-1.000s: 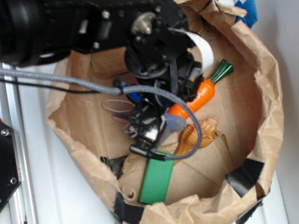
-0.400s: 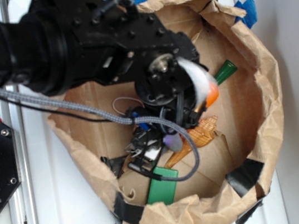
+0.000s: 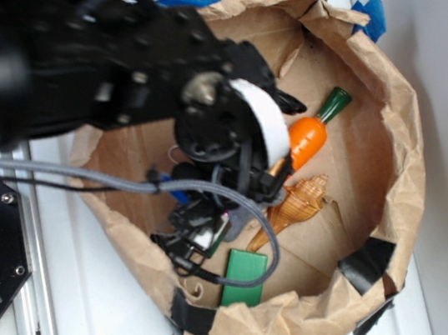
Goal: Grab the gray animal.
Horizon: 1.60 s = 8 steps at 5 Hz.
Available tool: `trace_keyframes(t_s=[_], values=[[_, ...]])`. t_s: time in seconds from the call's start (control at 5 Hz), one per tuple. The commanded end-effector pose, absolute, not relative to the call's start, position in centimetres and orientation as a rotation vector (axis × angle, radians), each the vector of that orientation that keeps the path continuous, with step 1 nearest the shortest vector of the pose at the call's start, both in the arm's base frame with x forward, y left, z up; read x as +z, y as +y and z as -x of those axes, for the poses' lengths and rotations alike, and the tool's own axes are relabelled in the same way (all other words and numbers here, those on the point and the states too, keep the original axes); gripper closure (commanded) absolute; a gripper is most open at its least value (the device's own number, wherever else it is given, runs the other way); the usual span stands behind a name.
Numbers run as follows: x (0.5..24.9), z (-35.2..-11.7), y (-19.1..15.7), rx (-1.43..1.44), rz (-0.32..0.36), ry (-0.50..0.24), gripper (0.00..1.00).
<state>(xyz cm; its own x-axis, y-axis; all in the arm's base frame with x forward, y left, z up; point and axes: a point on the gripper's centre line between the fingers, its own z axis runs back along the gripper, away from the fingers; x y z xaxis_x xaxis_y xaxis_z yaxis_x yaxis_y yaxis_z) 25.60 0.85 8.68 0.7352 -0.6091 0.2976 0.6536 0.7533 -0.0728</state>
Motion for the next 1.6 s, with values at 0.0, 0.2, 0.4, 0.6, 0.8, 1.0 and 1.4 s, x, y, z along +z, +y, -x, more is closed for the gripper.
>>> trace_keyframes(t_s=[0.0, 0.2, 0.4, 0.6, 0.8, 1.0, 1.4], values=[[8.1, -25.6, 0.8, -0.7, 0.15, -0.26, 0.0], [6.9, -25.7, 0.6, -0.7, 0.148, -0.233, 0.0], [6.0, -25.7, 0.1, -0.693, 0.169, -0.222, 0.0], [5.0, -25.5, -0.4, -0.734, 0.153, -0.19, 0.0], [4.1, -25.6, -0.7, -0.759, 0.154, -0.194, 0.0], [2.9, -25.9, -1.1, -0.778, 0.182, -0.168, 0.0], [3.2, -25.9, -0.7, -0.745, 0.172, -0.191, 1.0]])
